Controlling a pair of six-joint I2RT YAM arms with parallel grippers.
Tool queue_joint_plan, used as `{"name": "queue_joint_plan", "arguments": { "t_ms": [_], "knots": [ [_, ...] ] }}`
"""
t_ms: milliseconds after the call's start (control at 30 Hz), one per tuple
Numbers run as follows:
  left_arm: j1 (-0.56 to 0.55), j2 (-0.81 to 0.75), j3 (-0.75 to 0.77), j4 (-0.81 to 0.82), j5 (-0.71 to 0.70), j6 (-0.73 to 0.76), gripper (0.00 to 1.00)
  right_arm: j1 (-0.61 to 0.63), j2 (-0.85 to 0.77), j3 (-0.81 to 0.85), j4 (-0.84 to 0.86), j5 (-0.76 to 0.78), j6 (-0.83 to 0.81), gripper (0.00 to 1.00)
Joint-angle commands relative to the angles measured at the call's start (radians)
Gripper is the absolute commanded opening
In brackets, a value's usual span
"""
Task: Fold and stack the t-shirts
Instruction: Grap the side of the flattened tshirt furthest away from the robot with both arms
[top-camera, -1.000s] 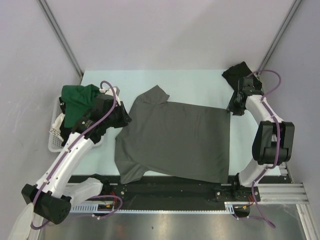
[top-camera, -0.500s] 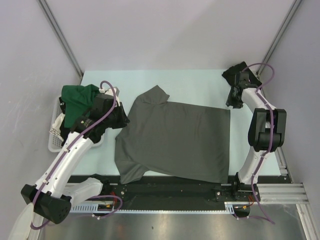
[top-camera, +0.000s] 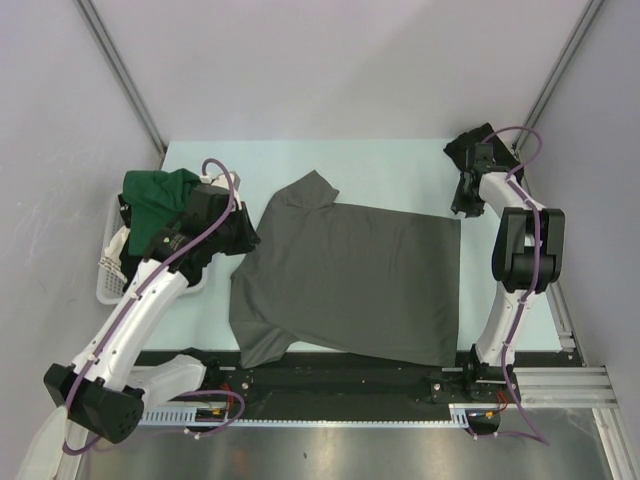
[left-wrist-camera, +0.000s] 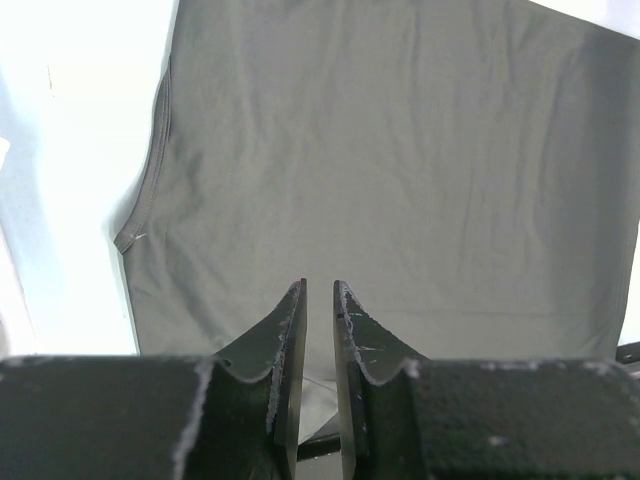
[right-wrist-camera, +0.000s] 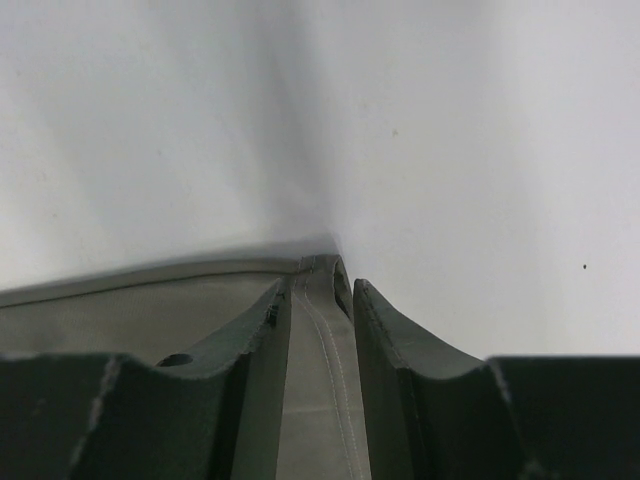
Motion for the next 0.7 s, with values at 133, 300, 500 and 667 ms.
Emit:
{"name": "queue_joint_plan", "arguments": {
  "t_ms": [133,300,500,667],
  "knots": [
    [-0.002,0.01,0.053,0.013,0.008,0.024,0.21,-0.006,0.041,0.052,-0.012,0.024,-0.004,0.36],
    [-0.002,0.013,0.053,0.016,0.012,0.021,0.2,-0.009,0.059,0.052,-0.019,0.024,0.003,0.36],
    [-0.002,0.018,0.059,0.01,0.01,0.022,0.21,-0.009,0.081,0.055,-0.018,0.011,0.006,0.31],
    [-0.002,0.016,0.059,0.01,0.007,0.019,0.2,-0.012,0.098,0.066,-0.022,-0.005,0.003,0.11]
  ]
}}
